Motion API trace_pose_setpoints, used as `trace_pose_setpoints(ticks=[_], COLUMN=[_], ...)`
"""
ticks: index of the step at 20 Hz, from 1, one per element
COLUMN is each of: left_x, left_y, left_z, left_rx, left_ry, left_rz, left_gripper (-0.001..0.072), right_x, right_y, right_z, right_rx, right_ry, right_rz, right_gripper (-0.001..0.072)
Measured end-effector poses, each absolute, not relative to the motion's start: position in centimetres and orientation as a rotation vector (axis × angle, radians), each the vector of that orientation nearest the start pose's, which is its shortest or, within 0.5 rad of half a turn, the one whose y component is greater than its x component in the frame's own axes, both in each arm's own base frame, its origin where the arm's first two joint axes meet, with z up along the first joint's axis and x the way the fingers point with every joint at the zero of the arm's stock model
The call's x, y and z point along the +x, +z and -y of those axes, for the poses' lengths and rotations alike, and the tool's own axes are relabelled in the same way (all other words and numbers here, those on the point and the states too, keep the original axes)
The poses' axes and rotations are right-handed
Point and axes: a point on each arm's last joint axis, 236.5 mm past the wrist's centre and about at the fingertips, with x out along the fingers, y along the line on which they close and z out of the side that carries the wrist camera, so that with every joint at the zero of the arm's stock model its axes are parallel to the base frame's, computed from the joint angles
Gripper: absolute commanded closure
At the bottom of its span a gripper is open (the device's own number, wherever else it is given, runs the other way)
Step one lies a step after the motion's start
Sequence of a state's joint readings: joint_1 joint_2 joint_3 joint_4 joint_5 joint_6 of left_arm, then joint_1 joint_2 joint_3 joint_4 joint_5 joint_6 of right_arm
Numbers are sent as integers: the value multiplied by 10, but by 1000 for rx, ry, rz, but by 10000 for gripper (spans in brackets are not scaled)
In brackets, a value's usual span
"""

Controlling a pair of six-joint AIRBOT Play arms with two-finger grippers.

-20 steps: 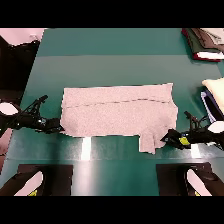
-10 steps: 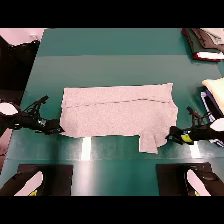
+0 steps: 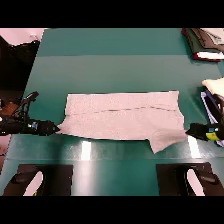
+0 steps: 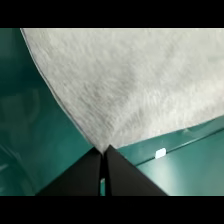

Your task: Fold the shirts.

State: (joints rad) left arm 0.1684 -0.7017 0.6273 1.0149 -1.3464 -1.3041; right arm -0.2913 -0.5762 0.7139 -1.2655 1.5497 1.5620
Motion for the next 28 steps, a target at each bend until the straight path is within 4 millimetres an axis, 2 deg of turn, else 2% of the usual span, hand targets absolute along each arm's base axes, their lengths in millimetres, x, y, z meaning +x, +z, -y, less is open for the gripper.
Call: trace_pose_setpoints(ticks=[5, 9, 13, 18, 19, 20, 21, 23, 24, 25, 26, 27, 28], left_x=[261, 301, 341, 384, 391, 399, 406, 416, 419, 422, 423, 421, 418], left_y=[43, 51, 42, 14, 9, 4, -1, -4, -5, -4, -3, -3, -3], left_z=[74, 59, 46, 42, 42, 42, 42, 41, 42, 42, 44, 47, 50], left_rx=[-357, -364, -388, -427, -440, -451, -461, -483, -492, -499, -506, -511, -519], left_ry=[-325, -265, -212, -211, -214, -215, -214, -212, -213, -214, -219, -232, -246], left_rz=[-1085, -990, -967, -1005, -1011, -1017, -1021, -1023, -1025, -1025, -1030, -1047, -1064], left_gripper=[684, 684, 683, 682, 669, 409, 191, 184, 184, 185, 185, 208, 386], right_x=[240, 295, 344, 391, 400, 408, 417, 432, 438, 441, 442, 442, 438], right_y=[56, 52, 34, 8, 4, 2, 1, 3, 7, 11, 16, 20, 21], right_z=[-11, -11, -10, -6, -5, -4, -3, -2, -2, -3, -2, -2, -2], right_rx=[378, 351, 346, 353, 355, 356, 355, 352, 350, 355, 357, 372, 394], right_ry=[24, 46, 50, 44, 43, 43, 43, 50, 63, 86, 107, 135, 163], right_rz=[-1276, -1272, -1277, -1296, -1299, -1297, -1292, -1280, -1272, -1271, -1271, -1271, -1288], right_gripper=[700, 699, 698, 694, 667, 496, 378, 363, 327, 241, 194, 183, 97])
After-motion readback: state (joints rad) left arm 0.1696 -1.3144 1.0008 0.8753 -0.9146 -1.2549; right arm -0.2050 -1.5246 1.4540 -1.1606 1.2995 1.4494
